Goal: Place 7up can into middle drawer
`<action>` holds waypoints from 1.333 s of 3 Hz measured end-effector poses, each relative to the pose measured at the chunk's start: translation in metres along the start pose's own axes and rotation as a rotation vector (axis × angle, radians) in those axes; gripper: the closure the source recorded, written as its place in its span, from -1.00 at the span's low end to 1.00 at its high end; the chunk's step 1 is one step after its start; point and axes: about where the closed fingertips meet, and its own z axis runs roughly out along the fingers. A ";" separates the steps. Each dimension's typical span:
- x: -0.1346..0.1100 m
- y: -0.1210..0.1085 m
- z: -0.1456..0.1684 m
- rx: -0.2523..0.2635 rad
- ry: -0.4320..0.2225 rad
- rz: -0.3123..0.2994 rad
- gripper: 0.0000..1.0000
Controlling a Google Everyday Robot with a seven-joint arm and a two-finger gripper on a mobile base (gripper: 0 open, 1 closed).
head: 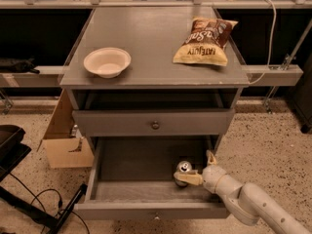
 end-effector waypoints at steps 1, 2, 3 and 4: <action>-0.024 0.009 -0.025 -0.050 -0.011 -0.013 -1.00; -0.044 0.046 -0.064 -0.148 0.093 -0.097 -1.00; -0.058 0.072 -0.098 -0.226 0.227 -0.164 -1.00; -0.073 0.094 -0.131 -0.285 0.380 -0.264 -1.00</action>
Offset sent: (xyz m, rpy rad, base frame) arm -0.0964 -0.0284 0.1542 -0.3167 -0.0324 0.2830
